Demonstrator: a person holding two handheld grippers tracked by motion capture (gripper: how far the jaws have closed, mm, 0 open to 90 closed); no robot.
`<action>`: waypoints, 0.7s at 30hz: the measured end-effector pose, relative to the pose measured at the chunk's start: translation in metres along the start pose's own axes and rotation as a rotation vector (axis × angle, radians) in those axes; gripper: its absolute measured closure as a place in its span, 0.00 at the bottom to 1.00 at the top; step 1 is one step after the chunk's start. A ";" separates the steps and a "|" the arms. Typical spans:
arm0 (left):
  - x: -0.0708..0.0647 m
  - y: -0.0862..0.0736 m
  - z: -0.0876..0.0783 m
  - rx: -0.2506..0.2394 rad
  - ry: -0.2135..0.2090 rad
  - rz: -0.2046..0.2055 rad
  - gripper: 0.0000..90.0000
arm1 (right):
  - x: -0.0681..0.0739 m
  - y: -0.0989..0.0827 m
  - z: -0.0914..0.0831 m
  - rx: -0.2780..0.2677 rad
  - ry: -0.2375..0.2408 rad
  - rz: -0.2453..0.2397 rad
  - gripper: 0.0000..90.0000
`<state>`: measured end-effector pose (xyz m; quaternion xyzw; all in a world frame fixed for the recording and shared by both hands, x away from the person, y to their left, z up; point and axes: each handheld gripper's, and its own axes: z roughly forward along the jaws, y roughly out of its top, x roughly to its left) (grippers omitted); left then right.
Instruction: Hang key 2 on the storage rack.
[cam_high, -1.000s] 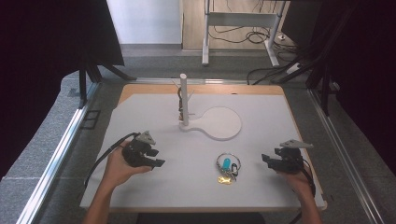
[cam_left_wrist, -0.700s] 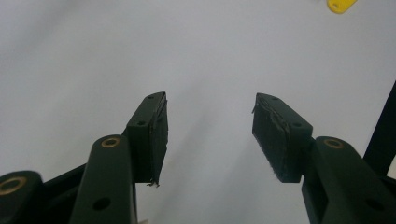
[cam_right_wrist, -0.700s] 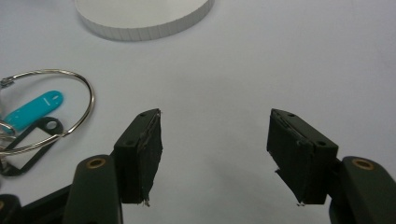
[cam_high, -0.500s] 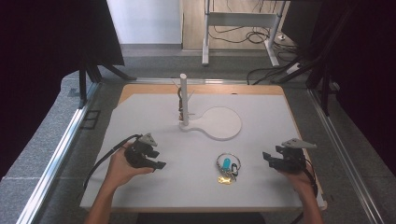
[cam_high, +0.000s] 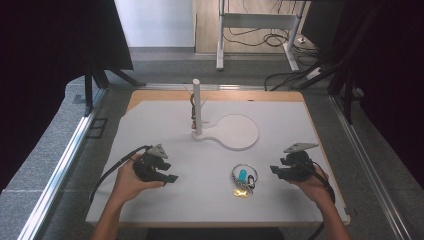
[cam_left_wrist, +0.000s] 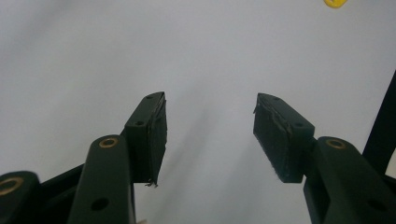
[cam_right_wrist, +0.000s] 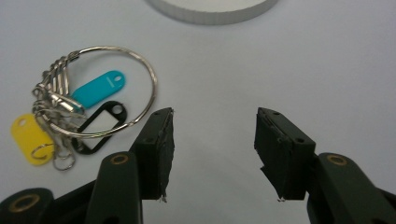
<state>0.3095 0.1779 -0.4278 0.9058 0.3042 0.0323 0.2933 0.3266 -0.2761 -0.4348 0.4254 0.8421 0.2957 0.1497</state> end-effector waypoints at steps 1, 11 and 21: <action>0.000 0.000 0.000 0.000 0.000 0.001 0.50 | 0.002 0.004 0.001 0.020 0.005 -0.012 0.53; -0.002 -0.001 0.003 0.013 -0.003 0.009 0.50 | 0.016 0.031 0.019 0.153 0.090 -0.077 0.57; -0.004 -0.002 0.002 0.009 -0.009 0.014 0.50 | 0.031 0.052 0.045 0.242 0.105 -0.175 0.60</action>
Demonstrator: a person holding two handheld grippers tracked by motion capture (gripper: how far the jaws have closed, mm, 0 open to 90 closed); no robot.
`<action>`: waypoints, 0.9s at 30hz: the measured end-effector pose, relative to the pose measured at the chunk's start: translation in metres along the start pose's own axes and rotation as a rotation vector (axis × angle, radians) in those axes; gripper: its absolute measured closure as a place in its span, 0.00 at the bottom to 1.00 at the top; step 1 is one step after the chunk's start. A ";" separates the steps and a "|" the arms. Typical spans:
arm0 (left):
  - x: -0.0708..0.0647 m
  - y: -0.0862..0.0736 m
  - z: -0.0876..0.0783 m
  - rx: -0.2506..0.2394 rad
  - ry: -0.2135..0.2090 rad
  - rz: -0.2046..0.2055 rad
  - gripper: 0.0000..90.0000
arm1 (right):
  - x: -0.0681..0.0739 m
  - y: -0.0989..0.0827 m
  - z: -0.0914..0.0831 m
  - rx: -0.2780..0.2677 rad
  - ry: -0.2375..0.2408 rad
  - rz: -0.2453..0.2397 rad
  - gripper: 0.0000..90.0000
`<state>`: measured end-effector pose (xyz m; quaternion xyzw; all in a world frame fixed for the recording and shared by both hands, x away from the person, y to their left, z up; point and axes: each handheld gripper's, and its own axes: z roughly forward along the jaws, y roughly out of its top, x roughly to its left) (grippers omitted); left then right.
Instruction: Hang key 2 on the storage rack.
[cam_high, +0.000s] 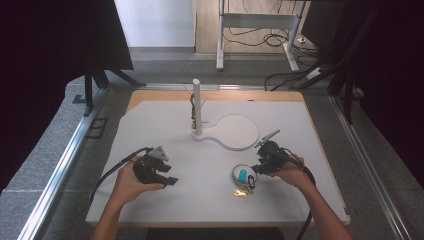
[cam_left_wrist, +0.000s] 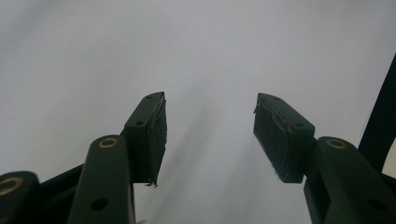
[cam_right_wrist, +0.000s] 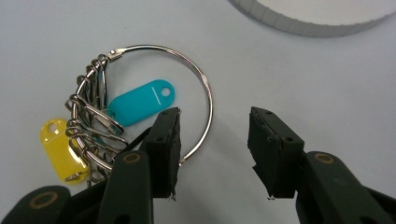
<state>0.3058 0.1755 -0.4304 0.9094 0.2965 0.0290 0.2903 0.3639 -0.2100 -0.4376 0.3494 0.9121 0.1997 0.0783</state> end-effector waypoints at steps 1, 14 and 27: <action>0.000 0.000 0.000 0.000 0.000 0.000 0.50 | 0.000 0.000 0.000 0.000 0.000 0.000 0.60; -0.001 0.000 0.000 -0.002 -0.012 0.003 0.50 | 0.006 0.022 0.019 0.054 0.033 -0.118 0.62; -0.001 -0.001 -0.003 -0.011 -0.011 0.001 0.50 | 0.000 0.031 0.026 0.159 0.026 -0.102 0.67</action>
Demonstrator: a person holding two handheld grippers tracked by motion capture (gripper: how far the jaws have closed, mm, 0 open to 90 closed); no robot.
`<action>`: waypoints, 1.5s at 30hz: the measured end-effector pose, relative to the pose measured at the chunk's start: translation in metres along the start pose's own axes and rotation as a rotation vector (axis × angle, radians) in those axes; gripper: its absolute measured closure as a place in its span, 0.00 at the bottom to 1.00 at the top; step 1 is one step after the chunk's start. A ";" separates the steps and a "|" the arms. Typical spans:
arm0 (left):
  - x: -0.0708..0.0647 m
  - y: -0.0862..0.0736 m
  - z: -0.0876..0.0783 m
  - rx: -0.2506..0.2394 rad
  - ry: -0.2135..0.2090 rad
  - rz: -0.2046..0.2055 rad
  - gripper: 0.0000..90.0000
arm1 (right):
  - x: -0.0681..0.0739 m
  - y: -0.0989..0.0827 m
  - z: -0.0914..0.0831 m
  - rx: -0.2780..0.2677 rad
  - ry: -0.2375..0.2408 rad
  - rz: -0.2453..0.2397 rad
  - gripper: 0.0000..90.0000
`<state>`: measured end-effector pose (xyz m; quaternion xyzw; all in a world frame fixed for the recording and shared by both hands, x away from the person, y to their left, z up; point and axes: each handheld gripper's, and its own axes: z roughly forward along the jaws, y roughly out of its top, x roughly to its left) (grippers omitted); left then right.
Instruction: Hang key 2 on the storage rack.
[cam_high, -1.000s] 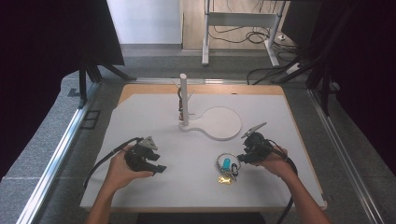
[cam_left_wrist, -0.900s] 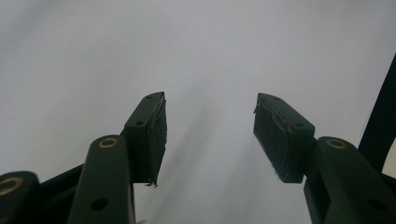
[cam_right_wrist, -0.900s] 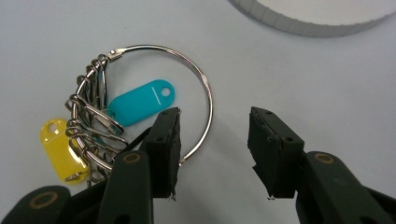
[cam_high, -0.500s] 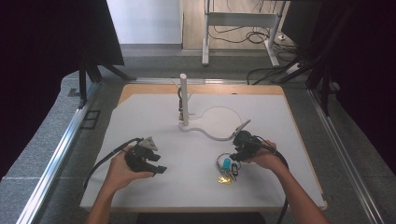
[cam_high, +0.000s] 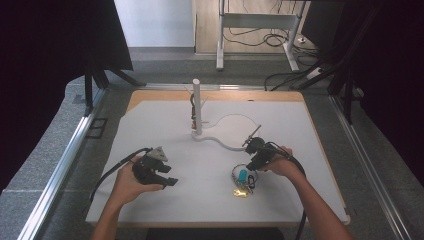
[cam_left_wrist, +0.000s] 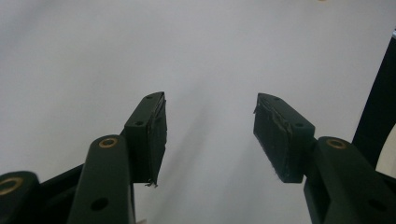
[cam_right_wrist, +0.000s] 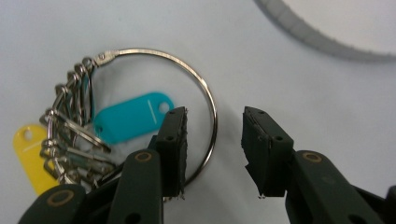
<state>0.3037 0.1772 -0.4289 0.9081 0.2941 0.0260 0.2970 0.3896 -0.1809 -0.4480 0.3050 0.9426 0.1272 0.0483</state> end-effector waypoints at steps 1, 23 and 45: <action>0.000 0.000 0.000 -0.001 0.000 -0.001 0.50 | 0.000 -0.004 -0.001 0.019 -0.004 0.014 0.68; -0.001 0.000 0.003 0.020 -0.003 0.008 0.50 | 0.008 -0.003 0.008 0.149 -0.025 0.183 0.86; -0.001 0.000 0.003 0.027 0.001 0.013 0.50 | -0.002 -0.004 -0.005 0.120 0.015 0.187 0.97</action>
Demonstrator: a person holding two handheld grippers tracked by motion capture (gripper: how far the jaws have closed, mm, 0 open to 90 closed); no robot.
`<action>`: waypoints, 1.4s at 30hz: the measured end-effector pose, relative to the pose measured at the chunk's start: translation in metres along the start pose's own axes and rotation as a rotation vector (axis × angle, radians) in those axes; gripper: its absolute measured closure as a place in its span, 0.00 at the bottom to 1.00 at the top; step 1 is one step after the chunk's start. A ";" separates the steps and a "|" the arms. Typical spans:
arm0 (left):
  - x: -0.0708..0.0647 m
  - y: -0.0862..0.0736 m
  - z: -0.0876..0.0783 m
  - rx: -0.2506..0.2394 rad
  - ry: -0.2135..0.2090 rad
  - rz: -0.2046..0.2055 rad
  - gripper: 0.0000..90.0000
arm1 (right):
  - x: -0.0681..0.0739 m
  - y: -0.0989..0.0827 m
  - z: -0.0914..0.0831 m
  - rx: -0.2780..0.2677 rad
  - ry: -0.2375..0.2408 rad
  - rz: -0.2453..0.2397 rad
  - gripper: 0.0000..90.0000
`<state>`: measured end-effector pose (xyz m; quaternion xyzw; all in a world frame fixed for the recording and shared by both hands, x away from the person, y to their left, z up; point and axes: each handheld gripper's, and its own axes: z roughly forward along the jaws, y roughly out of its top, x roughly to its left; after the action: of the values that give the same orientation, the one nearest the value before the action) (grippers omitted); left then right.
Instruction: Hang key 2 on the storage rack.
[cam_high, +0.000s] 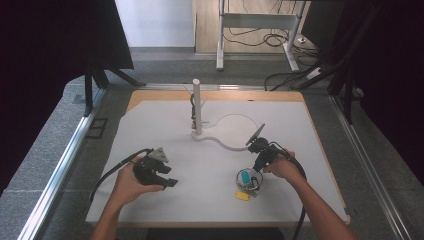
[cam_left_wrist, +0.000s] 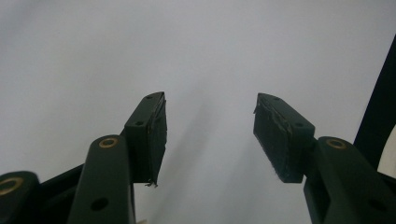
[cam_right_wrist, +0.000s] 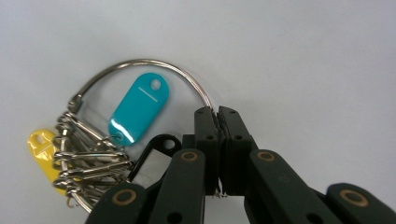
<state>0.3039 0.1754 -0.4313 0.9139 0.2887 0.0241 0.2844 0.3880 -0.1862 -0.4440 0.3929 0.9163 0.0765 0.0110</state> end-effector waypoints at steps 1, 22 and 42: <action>0.000 0.000 0.000 0.001 0.000 0.000 0.50 | 0.000 0.000 -0.002 0.001 0.000 -0.001 0.97; -0.001 0.000 0.004 0.009 -0.004 0.003 0.50 | -0.004 -0.004 0.008 0.054 0.023 -0.021 0.95; 0.004 0.003 0.001 -0.004 -0.016 0.002 0.50 | 0.002 -0.017 0.009 0.145 0.019 0.083 0.90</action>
<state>0.3085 0.1751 -0.4314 0.9136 0.2857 0.0177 0.2887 0.3748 -0.1953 -0.4553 0.4296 0.9024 0.0140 -0.0293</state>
